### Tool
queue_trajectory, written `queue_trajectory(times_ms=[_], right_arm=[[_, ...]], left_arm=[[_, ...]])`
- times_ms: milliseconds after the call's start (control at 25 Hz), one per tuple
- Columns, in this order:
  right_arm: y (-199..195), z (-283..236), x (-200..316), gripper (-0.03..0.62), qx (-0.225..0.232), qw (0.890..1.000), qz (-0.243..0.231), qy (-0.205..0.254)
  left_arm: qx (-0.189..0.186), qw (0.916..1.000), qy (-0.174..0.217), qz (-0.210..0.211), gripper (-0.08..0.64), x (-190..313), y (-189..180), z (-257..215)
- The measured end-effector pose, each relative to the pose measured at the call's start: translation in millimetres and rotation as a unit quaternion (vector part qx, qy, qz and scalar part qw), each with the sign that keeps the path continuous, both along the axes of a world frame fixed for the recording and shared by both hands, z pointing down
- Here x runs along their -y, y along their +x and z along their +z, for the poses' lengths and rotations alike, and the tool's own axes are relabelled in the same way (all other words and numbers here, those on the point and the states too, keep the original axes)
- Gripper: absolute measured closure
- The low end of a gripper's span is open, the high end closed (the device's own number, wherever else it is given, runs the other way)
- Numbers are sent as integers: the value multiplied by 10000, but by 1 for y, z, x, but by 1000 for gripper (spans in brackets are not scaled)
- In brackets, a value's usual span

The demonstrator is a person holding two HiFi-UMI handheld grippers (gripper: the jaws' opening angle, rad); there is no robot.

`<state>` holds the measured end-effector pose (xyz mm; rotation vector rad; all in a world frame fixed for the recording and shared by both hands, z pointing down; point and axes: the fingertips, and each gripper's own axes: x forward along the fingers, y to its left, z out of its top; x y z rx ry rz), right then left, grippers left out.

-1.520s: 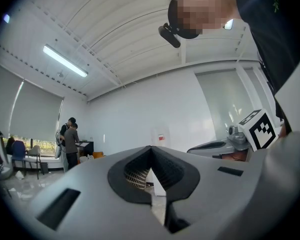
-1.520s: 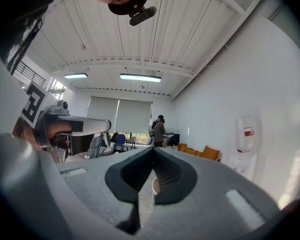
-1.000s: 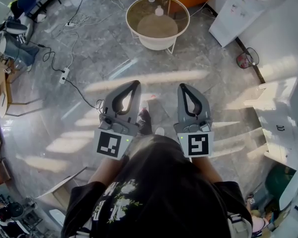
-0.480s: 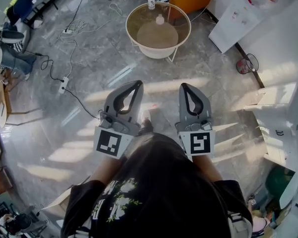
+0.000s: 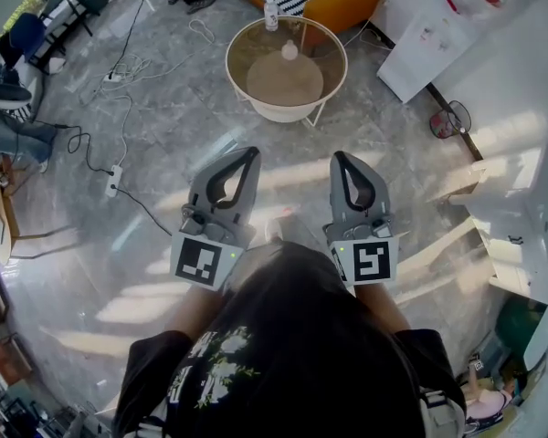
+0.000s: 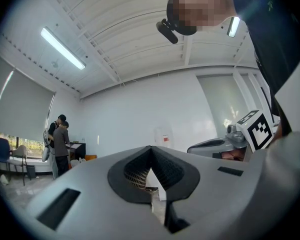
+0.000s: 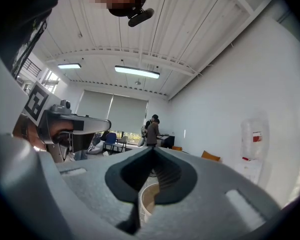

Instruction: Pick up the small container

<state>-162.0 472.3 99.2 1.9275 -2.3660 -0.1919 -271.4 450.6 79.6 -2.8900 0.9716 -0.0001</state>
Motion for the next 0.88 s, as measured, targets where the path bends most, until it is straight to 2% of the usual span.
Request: queue_trajectory(times_ms=[160, 240, 440, 760, 880], right_arm=[[0, 1, 19, 597, 22, 9998, 210, 2], [3, 3, 26, 597, -4, 9997, 255, -7], [32, 12, 45, 597, 44, 9996, 291, -29], [86, 17, 107, 597, 67, 10000, -72, -7], [109, 20, 135, 597, 43, 9995, -317, -62]], left_arm=[[58, 9998, 101, 174, 557, 23, -2, 2], [54, 9998, -19, 208, 557, 34, 1, 9], [167, 9994, -24, 292, 557, 50, 28, 17], [221, 9998, -18, 17, 556, 96, 82, 19], [168, 9995, -86, -266, 557, 120, 106, 18]])
